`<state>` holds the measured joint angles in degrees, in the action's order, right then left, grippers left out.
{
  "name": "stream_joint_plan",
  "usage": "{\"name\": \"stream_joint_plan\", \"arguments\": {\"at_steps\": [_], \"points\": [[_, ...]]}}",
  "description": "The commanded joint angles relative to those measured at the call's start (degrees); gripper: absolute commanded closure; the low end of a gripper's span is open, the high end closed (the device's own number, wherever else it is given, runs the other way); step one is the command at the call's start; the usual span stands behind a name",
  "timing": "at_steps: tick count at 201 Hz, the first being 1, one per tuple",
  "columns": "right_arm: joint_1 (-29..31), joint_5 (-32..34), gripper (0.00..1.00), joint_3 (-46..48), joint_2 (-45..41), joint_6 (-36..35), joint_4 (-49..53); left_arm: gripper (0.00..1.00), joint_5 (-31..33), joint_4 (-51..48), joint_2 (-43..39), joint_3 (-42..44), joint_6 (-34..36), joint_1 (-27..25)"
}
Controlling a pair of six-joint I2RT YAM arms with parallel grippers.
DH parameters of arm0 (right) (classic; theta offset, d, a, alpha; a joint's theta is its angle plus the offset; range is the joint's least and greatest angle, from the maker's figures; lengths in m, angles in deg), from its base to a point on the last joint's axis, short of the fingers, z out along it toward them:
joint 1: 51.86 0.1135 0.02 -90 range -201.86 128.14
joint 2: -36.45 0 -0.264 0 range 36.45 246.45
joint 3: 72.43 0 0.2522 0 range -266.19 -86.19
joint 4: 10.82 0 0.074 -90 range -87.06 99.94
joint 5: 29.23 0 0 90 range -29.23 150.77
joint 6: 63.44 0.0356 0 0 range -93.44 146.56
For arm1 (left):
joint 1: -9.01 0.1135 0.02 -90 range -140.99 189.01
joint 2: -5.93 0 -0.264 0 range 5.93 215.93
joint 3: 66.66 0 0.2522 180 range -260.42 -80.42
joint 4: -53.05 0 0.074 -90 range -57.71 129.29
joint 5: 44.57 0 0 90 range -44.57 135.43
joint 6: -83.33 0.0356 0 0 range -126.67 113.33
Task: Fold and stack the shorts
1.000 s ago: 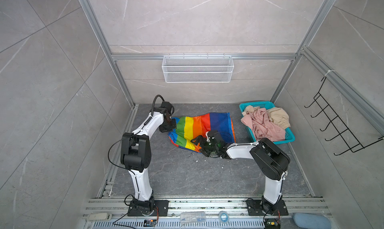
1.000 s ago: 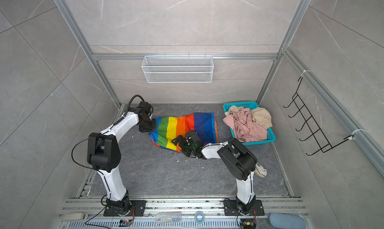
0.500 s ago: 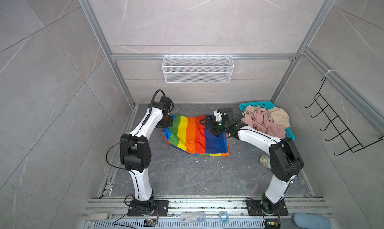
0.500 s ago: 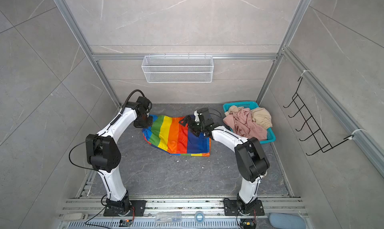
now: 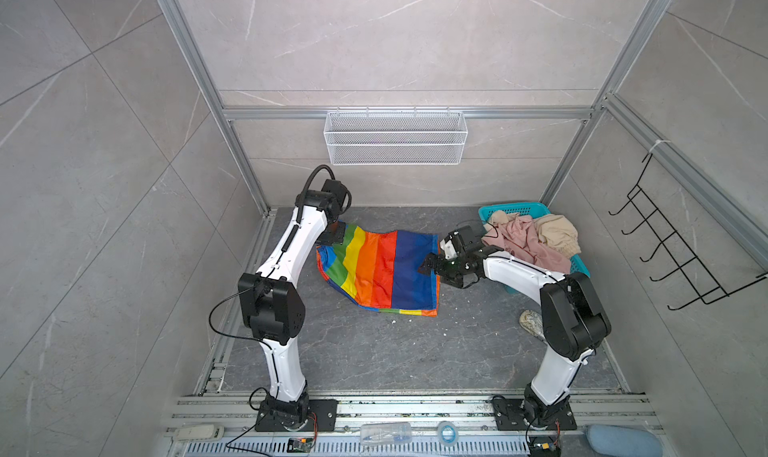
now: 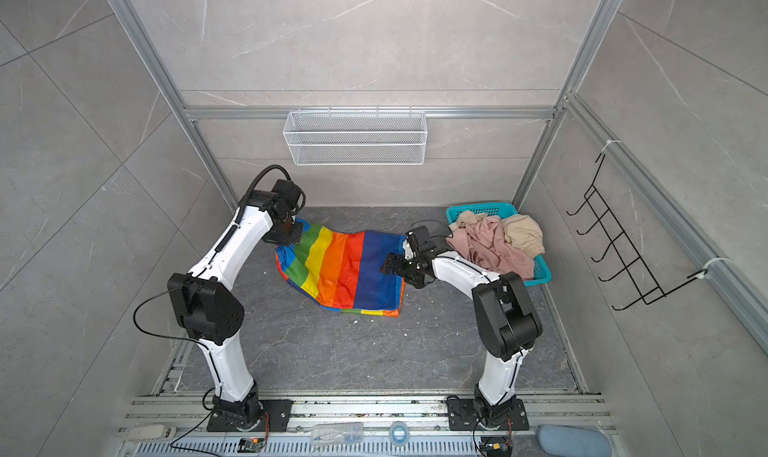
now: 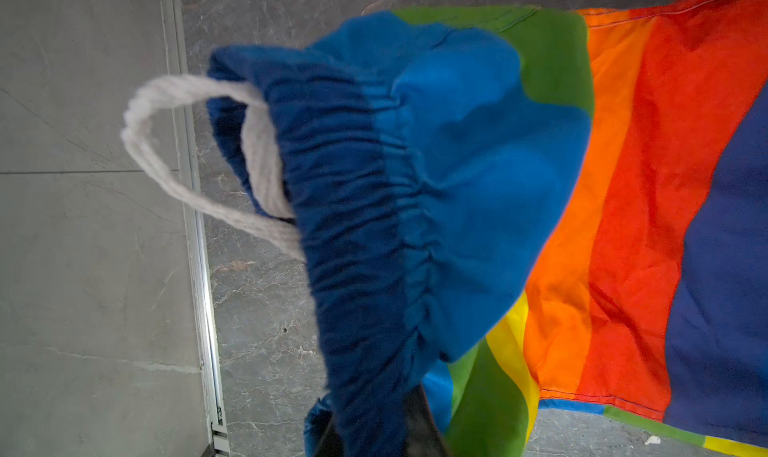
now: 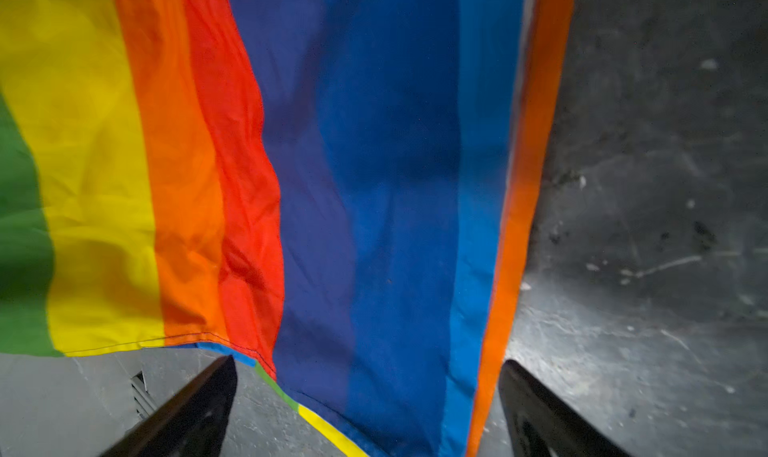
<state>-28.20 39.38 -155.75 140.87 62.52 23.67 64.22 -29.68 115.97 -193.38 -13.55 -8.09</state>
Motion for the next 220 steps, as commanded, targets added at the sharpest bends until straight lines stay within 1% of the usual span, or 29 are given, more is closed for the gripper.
{"name": "stream_joint_plan", "arguments": {"at_steps": [1,43,62,85,118,140,160,177,220], "points": [[0.47,0.9,0.0,1.85,1.82,-0.62,-1.24,1.0,0.75,-3.38,-0.49,-2.98,-0.88,-2.74],[1.12,0.82,0.0,3.8,2.6,0.32,-3.54,1.0,0.91,-6.54,3.41,-7.63,-4.12,-7.82],[1.58,0.63,0.01,4.17,2.86,0.69,-4.27,1.0,-0.52,-7.97,6.18,-10.65,-5.54,-9.85],[2.16,0.62,0.0,4.39,3.23,1.18,-4.96,0.95,-1.58,-10.27,10.0,-15.4,-7.07,-12.5],[2.87,0.55,0.0,4.7,3.86,1.74,-5.77,0.93,-5.58,-11.62,14.32,-20.84,-9.57,-15.18],[2.99,0.47,0.01,4.95,4.34,1.96,-6.35,0.86,-7.6,-11.45,16.02,-22.44,-11.3,-16.75],[3.12,0.21,0.01,5.37,4.61,2.19,-6.94,0.86,-9.9,-10.51,17.0,-22.92,-12.41,-17.92],[3.08,-0.36,0.01,5.7,5.07,2.54,-7.84,0.85,-11.89,-9.01,17.64,-22.85,-13.63,-18.52],[3.1,-1.51,0.01,6.43,5.53,3.47,-9.44,0.85,-17.53,-4.0,18.82,-21.07,-16.35,-18.85]]}}
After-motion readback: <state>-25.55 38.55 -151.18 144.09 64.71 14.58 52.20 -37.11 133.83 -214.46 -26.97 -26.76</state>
